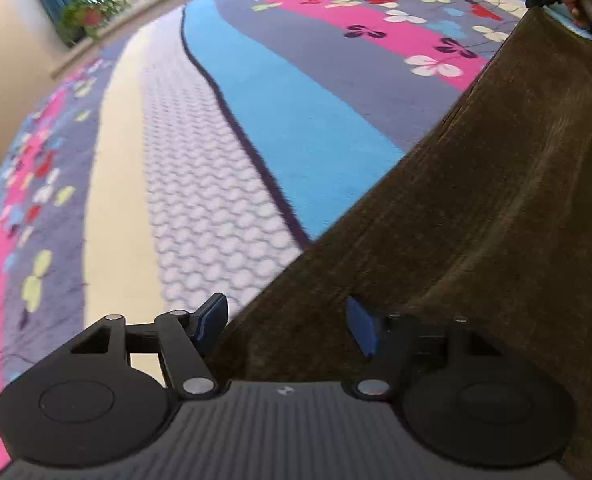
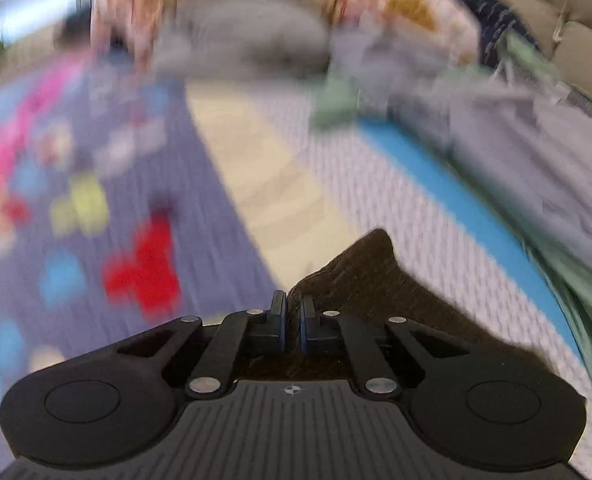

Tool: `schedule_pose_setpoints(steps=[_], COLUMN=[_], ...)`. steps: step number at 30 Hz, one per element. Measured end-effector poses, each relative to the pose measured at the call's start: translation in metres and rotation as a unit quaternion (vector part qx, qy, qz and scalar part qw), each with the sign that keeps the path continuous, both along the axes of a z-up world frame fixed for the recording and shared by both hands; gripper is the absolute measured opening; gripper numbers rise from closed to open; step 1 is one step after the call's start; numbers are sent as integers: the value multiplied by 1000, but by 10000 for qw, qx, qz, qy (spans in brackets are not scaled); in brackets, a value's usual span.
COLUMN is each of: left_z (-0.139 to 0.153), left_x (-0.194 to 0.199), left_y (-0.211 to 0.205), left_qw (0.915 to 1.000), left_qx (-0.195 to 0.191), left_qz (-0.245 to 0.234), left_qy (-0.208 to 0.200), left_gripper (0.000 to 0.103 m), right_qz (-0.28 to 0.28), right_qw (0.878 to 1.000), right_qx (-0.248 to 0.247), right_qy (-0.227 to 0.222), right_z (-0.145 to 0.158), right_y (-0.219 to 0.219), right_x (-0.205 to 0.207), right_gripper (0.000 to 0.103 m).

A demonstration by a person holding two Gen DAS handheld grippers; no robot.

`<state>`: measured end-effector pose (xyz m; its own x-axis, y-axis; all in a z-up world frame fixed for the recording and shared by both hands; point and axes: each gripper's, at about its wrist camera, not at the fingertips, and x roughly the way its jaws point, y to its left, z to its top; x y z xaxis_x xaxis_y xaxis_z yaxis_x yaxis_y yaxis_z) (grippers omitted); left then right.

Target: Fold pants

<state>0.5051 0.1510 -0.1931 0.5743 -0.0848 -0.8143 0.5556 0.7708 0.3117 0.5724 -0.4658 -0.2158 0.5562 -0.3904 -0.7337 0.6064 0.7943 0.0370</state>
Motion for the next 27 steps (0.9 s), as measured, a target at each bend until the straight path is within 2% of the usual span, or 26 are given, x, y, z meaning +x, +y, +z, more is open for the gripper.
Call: schedule_pose_setpoints(steps=[1,3,5,8,13,15,16,18,19,21,23,25,27], left_z=[2,0,-5,-3,-1,-7,-9,-2,2,6,18,36,60], left_x=[-3,-3,-1,0,13,21,23,18,12,4,-3,-11,-38], left_y=[0,2,5,13,31,35,37,38,35,31,27,28,26], left_qw=[9999,9991,9984,9988,9995,9986,9975,9939,9949,9971,9986,9975,9967], left_qx=[23,140,333,325,204,-6,-151,-588,-569,-404,-310,-503,-650], left_qz=[45,186,194,-49,-134,162,250,67,63,85,210,466,476], left_qy=[-139,-359,-424,-350,214,506,639,933,828,640,379,192,-105], left_gripper=[79,103,103,103,103,101,96,48,44,27,23,21,20], right_qz=[-18,6,10,90,115,88,84,120,135,136,143,188,238], right_qw=[10000,10000,9998,9997,9995,9994,9993,9990,9989,9989,9992,9996,9996], right_qx=[-32,-27,-38,-16,-73,-77,-103,-170,-195,-210,-203,-107,107], right_qy=[92,39,214,221,291,327,349,400,414,386,311,157,-68], right_z=[-1,-7,-19,-30,-34,-33,-33,-32,-30,-24,-13,6,33], right_y=[2,5,5,3,4,4,6,8,9,9,7,2,-5], right_x=[2,1,-1,-1,4,6,6,7,6,2,-5,-17,-40], right_gripper=[6,6,6,7,7,7,7,7,7,7,7,6,6])
